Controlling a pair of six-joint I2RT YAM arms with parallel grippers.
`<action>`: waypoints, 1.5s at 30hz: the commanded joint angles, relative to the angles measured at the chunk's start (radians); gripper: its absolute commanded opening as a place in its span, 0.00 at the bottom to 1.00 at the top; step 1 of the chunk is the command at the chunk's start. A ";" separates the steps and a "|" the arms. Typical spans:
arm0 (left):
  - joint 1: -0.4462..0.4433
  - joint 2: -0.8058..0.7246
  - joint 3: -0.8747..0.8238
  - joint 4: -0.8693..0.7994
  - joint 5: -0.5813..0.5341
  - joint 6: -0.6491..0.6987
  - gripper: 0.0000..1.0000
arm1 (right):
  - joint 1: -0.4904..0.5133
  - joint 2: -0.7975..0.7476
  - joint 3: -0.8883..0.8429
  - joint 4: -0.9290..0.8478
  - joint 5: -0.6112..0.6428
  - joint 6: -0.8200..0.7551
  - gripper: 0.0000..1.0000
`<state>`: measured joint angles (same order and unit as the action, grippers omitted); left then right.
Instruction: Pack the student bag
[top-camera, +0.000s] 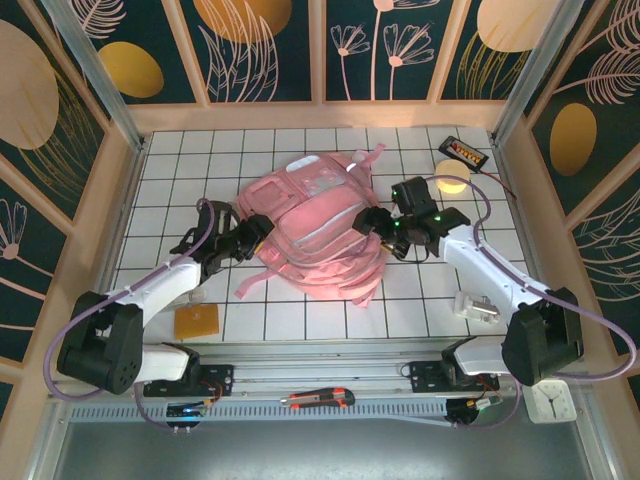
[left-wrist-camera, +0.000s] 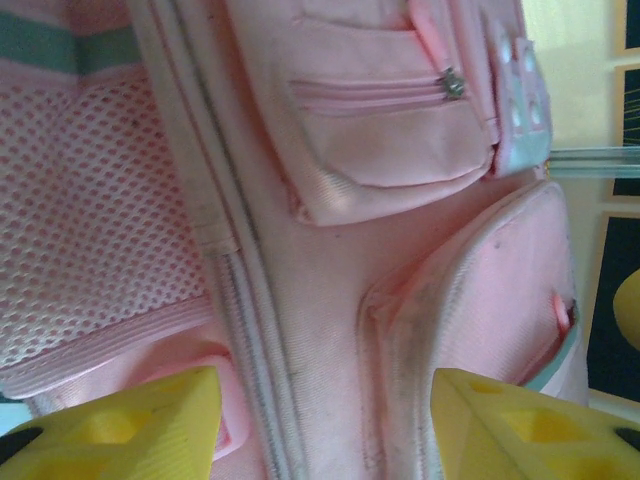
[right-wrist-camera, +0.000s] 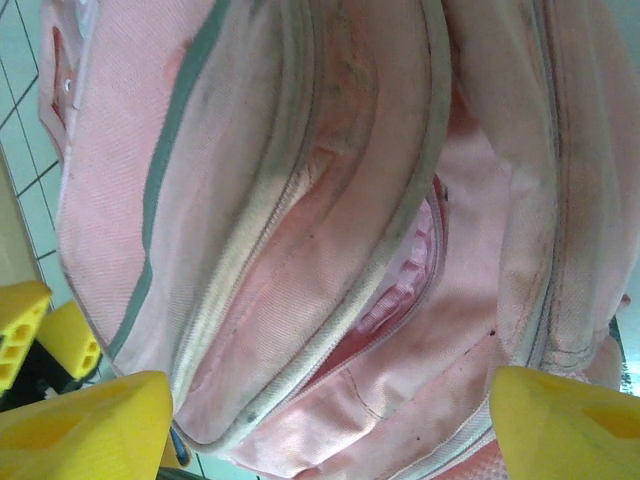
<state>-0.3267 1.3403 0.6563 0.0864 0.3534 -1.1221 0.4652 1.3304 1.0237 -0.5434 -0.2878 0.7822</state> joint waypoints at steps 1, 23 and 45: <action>0.010 0.038 -0.018 0.061 0.031 -0.041 0.56 | -0.005 -0.026 0.028 -0.026 0.023 -0.025 0.83; 0.000 0.154 0.047 0.368 0.075 -0.288 0.00 | 0.251 -0.018 0.138 -0.158 0.209 0.015 0.80; -0.068 -0.105 -0.109 0.479 -0.225 -0.612 0.00 | 0.223 0.238 0.090 0.186 0.063 0.086 0.67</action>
<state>-0.3958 1.2926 0.5362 0.4152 0.1726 -1.6520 0.7547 1.5639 1.1332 -0.4408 -0.2321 0.8455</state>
